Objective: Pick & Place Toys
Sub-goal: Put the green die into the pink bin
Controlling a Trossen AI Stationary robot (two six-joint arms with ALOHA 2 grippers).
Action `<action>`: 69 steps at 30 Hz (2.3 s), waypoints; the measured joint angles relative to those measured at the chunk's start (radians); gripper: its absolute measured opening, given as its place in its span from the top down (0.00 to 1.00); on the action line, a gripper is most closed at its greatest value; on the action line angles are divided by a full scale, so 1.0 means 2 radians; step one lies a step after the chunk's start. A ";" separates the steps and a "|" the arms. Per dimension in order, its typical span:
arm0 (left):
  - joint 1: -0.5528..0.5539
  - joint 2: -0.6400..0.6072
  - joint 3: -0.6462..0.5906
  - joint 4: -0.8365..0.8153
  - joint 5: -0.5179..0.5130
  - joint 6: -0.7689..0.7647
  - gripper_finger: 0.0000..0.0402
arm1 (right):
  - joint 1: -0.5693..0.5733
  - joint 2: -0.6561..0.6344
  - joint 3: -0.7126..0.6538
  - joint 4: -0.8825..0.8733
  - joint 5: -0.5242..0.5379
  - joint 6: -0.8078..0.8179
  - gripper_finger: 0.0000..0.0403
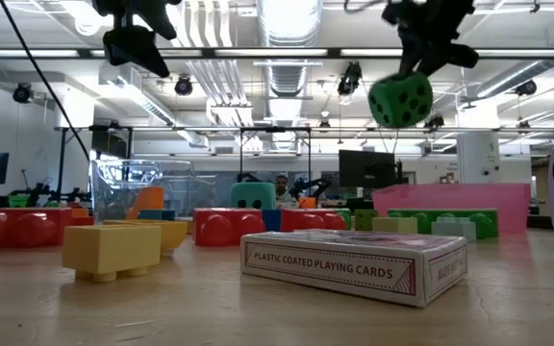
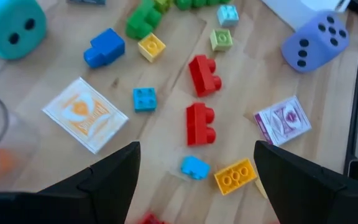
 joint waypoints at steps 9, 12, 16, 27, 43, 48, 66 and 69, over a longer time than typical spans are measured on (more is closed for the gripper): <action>0.020 -0.008 0.000 0.001 0.001 0.000 0.21 | -0.079 0.091 0.030 -0.022 0.000 -0.087 0.74; 0.022 -0.008 0.000 0.001 0.001 -0.005 0.21 | -0.090 0.123 0.029 -0.024 0.001 -0.104 0.74; 0.024 -0.008 0.000 0.001 0.000 -0.012 0.21 | -0.099 0.162 0.029 -0.024 0.017 -0.126 0.75; 0.026 -0.008 0.000 0.005 -0.001 -0.042 0.21 | -0.112 0.234 0.029 -0.029 0.046 -0.182 0.76; 0.026 -0.008 -0.001 0.053 -0.001 -0.052 0.21 | -0.112 0.265 0.028 -0.008 0.077 -0.263 0.76; 0.026 -0.007 -0.001 0.055 -0.001 -0.051 0.21 | -0.111 0.268 0.028 -0.002 0.042 -0.318 0.77; 0.026 -0.007 -0.001 0.054 -0.001 -0.049 0.21 | -0.075 0.271 -0.010 0.049 0.080 -0.494 0.78; 0.026 -0.007 -0.001 0.054 -0.001 -0.049 0.21 | -0.068 0.269 -0.025 0.063 0.085 -0.512 0.79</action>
